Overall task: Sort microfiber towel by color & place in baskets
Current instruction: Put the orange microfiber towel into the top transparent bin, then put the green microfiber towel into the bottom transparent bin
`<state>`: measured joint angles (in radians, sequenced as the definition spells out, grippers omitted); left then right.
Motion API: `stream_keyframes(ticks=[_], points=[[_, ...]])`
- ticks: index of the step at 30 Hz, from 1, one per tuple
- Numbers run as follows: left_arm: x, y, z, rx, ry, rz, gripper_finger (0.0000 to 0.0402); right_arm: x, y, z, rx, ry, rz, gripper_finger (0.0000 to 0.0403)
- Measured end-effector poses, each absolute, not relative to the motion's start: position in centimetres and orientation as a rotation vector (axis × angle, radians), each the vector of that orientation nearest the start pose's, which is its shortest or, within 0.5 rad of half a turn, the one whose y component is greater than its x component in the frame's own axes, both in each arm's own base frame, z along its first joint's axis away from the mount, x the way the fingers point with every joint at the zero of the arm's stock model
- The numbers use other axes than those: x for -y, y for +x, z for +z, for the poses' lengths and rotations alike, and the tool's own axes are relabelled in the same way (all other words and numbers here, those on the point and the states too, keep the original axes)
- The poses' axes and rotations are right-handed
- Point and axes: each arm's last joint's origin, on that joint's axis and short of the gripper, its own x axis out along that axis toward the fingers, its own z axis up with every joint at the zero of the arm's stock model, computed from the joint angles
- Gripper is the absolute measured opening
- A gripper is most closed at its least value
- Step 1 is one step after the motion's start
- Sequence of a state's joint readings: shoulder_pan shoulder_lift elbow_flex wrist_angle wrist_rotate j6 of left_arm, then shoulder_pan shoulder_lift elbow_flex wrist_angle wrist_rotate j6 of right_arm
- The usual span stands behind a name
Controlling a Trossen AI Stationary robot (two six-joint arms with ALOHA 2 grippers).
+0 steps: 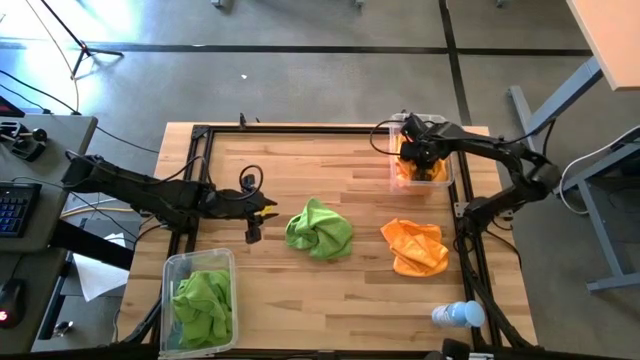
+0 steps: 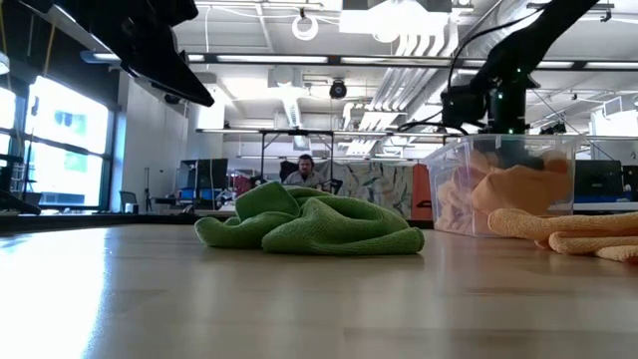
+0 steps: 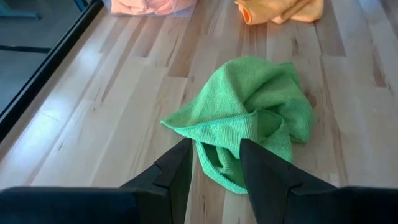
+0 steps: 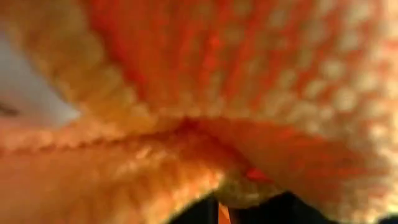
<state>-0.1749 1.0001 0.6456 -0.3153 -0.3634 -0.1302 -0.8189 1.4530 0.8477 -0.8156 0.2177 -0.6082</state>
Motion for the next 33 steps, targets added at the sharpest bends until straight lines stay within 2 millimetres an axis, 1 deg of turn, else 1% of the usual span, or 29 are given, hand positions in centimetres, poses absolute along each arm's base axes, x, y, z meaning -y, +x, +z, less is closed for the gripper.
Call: stream_keyframes(ticks=[4,7,10,12,14,18,21,28,31,33], points=[[2.5,20.3,23.5,-0.645,0.057,0.223,0.0122,18.0,14.8,16.4,-1.533,0.034,-0.382,0.0000],[2.6,20.4,23.5,-0.643,0.056,0.223,0.0122,18.1,14.1,15.6,-1.528,0.056,-0.389,0.0000],[2.6,20.4,23.5,-0.643,0.056,0.223,0.0122,18.0,13.8,15.6,-1.530,0.087,-0.427,0.0001],[2.6,20.4,23.5,-0.643,0.056,0.223,0.0122,18.1,13.9,16.2,-1.535,0.115,-0.472,0.0004],[2.6,20.4,23.5,-0.643,0.056,0.223,0.0122,18.4,14.2,17.4,-1.516,0.131,-0.500,0.0011],[2.6,20.4,23.5,-0.643,0.056,0.223,0.0122,18.7,14.6,20.1,-1.492,0.158,-0.456,0.0042],[2.6,20.4,23.5,-0.643,0.056,0.223,0.0122,18.9,14.8,22.0,-1.503,0.179,-0.452,0.0078],[2.6,20.4,23.5,-0.643,0.057,0.223,0.0122,19.3,15.2,27.2,-1.478,0.181,-0.456,0.0180],[2.6,20.4,23.5,-0.643,0.057,0.223,0.0122,19.4,15.3,29.5,-1.442,0.204,-0.509,0.0209],[2.5,20.4,23.5,-0.642,0.058,0.226,0.0122,19.5,15.3,31.0,-1.409,0.228,-0.557,0.0218]])
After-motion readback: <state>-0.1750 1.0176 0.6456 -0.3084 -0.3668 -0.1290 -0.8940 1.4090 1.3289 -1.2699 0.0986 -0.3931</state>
